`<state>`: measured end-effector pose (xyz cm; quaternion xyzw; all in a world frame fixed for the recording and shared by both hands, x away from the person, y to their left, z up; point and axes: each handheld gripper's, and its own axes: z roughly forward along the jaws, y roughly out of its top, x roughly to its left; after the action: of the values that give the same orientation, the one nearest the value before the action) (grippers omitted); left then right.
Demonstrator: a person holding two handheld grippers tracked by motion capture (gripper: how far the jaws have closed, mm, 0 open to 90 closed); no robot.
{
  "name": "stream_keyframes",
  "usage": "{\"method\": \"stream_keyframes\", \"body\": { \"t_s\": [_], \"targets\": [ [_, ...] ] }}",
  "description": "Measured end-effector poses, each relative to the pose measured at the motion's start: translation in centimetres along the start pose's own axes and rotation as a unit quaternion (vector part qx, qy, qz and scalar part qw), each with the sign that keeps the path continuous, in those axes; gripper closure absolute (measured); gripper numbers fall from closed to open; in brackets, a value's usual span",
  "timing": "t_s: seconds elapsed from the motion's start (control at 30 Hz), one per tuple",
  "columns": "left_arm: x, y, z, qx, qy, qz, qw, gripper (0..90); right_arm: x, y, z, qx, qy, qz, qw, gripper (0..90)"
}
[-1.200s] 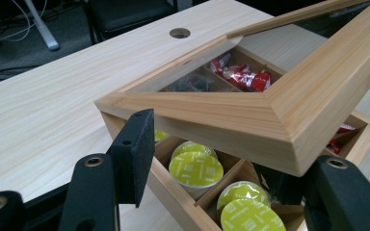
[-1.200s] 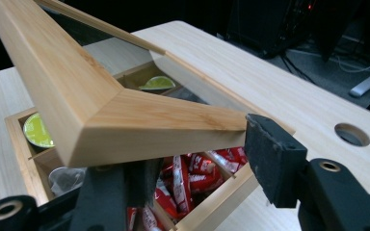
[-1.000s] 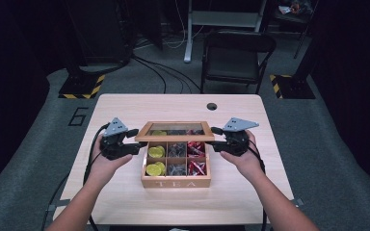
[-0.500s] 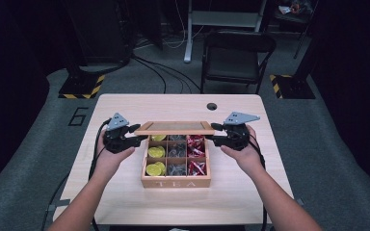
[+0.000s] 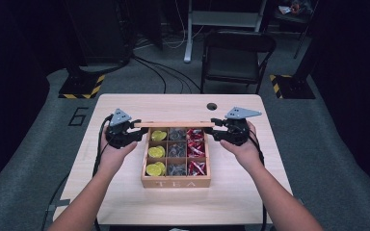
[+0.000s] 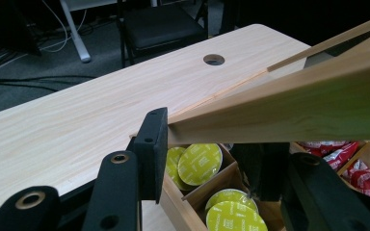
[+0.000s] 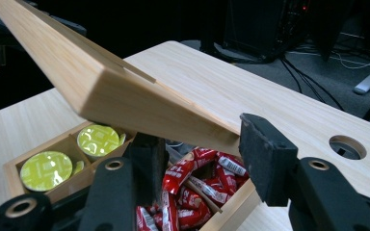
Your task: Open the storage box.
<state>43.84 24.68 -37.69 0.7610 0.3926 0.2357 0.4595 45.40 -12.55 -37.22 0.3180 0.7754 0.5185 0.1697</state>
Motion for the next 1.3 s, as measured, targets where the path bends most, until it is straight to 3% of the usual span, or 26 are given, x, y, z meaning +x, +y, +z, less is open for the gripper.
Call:
{"method": "stream_keyframes", "body": {
  "t_s": [0.37, 0.67, 0.93, 1.3],
  "targets": [
    [0.8, 1.1, 0.4, -0.002, -0.006, -0.018, 0.9998, 56.6, -0.8, -0.5, 1.5, 0.037, -0.031, 0.003, 0.9988, 51.2],
    [1.1, 1.8, 0.7, 0.002, -0.003, -0.017, 0.9998, 57.1, -2.2, -1.0, 3.2, 0.057, -0.049, 0.015, 0.9970, 52.7],
    [1.4, 2.2, 0.8, 0.004, -0.005, -0.017, 0.9998, 57.5, -2.8, -1.1, 4.7, 0.056, -0.057, 0.020, 0.9966, 54.1],
    [1.8, 2.8, 1.2, 0.004, -0.002, -0.021, 0.9998, 58.2, -3.2, -1.0, 5.4, 0.042, -0.065, 0.021, 0.9968, 55.4]
  ]
}}
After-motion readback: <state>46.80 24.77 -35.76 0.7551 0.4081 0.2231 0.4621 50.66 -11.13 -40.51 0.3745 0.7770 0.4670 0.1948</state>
